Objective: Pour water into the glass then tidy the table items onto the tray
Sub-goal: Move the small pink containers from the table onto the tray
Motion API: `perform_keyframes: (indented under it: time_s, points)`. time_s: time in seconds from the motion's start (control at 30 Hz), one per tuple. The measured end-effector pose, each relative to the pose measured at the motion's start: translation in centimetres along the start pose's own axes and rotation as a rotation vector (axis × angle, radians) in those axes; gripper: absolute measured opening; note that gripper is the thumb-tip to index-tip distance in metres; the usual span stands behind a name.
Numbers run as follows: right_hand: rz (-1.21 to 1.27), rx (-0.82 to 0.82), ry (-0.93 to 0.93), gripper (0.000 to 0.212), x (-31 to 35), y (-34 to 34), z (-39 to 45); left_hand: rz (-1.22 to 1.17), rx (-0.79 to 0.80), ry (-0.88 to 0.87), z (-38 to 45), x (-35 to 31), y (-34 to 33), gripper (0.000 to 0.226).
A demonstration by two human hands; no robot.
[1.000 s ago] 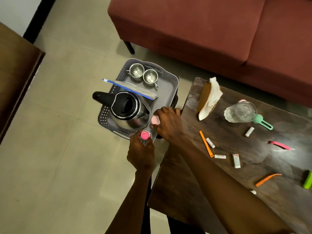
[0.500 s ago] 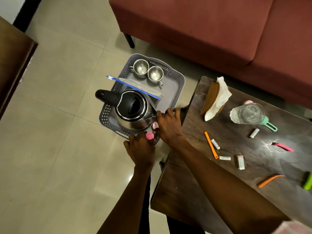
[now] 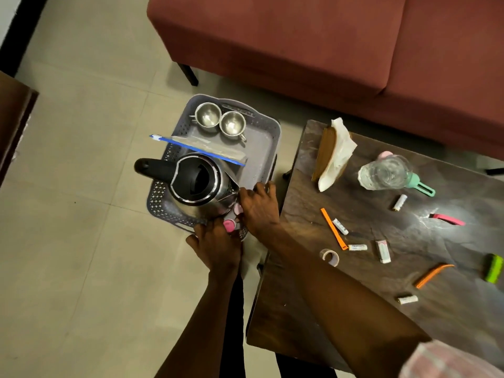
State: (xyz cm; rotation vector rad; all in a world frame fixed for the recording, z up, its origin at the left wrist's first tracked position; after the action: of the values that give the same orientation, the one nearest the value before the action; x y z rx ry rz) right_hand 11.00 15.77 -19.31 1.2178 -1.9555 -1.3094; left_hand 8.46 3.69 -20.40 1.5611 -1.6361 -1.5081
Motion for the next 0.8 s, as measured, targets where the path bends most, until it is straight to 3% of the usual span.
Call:
perform_keyframes:
  time_s: [0.1,0.23,0.37,0.57,0.7,0.8]
  points:
    - [0.063,-0.046,-0.042,0.052,-0.3,0.8,-0.7,-0.035,-0.047,-0.041,-0.4,0.1,-0.1,0.028]
    - [0.257,-0.14,-0.176,0.04,-0.8,1.8,-3.3,-0.138,-0.153,-0.006,-2.7,-0.4,0.7,0.056]
    - [0.456,-0.213,-0.409,0.029,-2.4,1.3,-7.4,-0.322,-0.227,0.058,-5.5,-3.2,1.1,0.046]
    - [0.631,-0.336,-0.774,0.019,-7.8,-1.4,-15.1,-0.579,0.011,-0.099,-11.0,-8.8,-1.6,0.044]
    - [0.71,-0.281,-0.968,0.019,-12.2,-4.6,-20.0,-0.554,0.177,-0.215,-13.7,-10.4,-3.6,0.042]
    - [0.712,-0.209,-1.071,0.021,-15.2,-7.2,-22.9,-0.543,0.218,-0.275,-14.9,-11.3,-4.7,0.038]
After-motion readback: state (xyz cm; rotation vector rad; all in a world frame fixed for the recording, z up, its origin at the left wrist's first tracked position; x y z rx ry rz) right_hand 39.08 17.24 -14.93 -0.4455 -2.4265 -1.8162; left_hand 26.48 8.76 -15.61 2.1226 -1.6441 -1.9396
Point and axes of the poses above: each hand's wrist, its own z-axis towards the middle knuckle, its own y-axis out of the back of the hand, x = y × z, the point moved 1 cm from there along z, towards the middle knuckle, and after that the axes turned 14 degrees about -z, right-handed, at the moved point
